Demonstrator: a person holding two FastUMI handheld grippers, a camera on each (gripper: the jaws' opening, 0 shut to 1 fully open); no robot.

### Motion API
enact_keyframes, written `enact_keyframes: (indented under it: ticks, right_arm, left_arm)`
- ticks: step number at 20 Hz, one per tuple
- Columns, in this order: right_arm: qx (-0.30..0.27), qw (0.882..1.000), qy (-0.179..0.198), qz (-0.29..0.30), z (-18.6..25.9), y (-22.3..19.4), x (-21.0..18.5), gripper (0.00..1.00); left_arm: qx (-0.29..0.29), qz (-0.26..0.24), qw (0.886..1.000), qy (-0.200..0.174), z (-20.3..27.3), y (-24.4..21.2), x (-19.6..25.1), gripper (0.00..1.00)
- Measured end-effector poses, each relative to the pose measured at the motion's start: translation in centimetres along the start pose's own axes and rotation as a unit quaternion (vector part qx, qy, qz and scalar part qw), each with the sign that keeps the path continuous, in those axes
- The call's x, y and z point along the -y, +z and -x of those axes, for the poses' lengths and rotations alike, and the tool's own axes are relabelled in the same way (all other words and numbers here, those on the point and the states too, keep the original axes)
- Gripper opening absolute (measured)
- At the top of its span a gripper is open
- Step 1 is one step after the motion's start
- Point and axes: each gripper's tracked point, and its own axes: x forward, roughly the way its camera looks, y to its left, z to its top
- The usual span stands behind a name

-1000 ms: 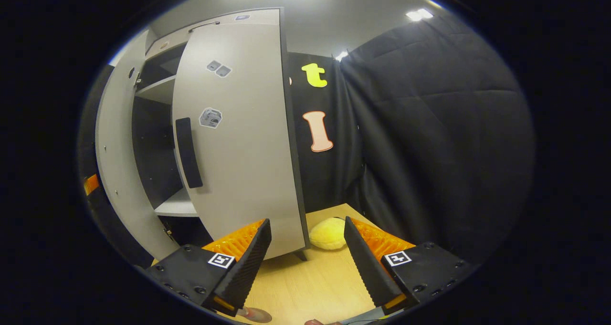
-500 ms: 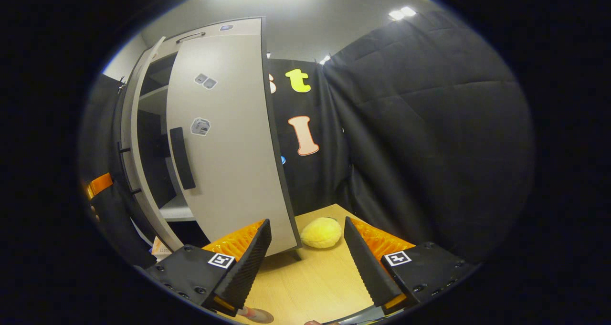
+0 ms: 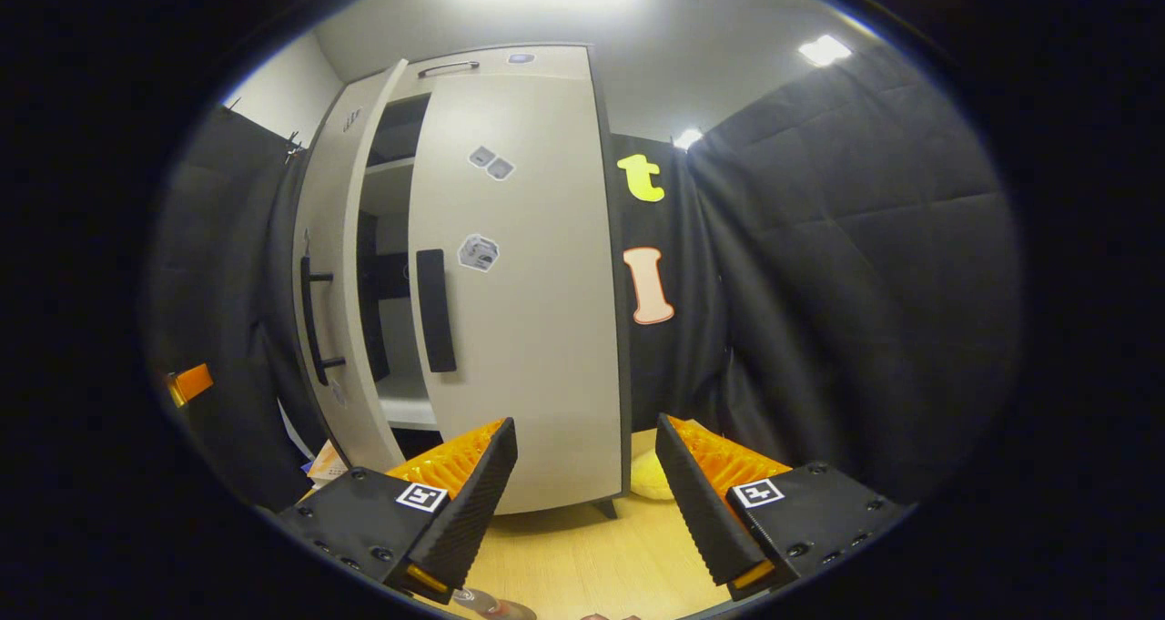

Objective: Grasp the bottle in the cabinet with the left hand and place it on the coaster, then close the right door with the right hand and the left door with the left hand.

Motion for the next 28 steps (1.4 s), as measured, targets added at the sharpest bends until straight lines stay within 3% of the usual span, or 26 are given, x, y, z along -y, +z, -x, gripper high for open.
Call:
enact_keyframes:
  ticks: [4, 9, 12, 16, 20, 21, 25, 28]
  right_arm:
    - [0.0, 1.0, 0.014, 0.004, -1.5, 1.3, -1.0, 0.98]
    - [-0.009, 1.0, 0.025, -0.01, -3.5, 1.5, -1.2, 0.98]
    - [-0.001, 1.0, 0.016, -0.012, -3.9, 1.4, 0.6, 0.98]
    - [0.004, 1.0, 0.016, -0.004, -5.2, 1.3, 4.1, 0.98]
    - [0.004, 1.0, 0.017, 0.012, -6.2, 1.5, 8.1, 0.98]
    - [0.001, 1.0, 0.02, 0.004, -6.1, 1.1, 8.8, 0.98]
    - [0.001, 0.998, 0.058, -0.003, -6.2, -0.4, 10.1, 0.98]
    - [-0.024, 0.994, 0.107, -0.01, -5.8, -1.9, 10.6, 0.98]
  left_arm:
    - [-0.005, 0.001, 1.0, 0.028, 1.4, -0.9, -2.1, 0.92]
    - [-0.001, 0.034, 0.999, 0.005, 2.7, -0.9, -2.7, 0.92]
    - [-0.005, -0.006, 1.0, 0.018, 2.7, 0.4, -3.2, 0.92]
    - [-0.003, -0.065, 0.998, 0.007, 1.2, 3.1, 1.0, 0.92]
    - [0.002, -0.04, 0.999, -0.007, 0.4, 4.4, 6.8, 0.92]
    - [0.002, -0.035, 0.999, -0.007, 0.5, 4.8, 7.8, 0.97]
    - [0.003, -0.031, 0.999, 0.015, 1.6, 6.7, 10.7, 0.97]
    - [0.006, -0.022, 0.999, 0.028, 3.1, 7.5, 12.9, 0.97]
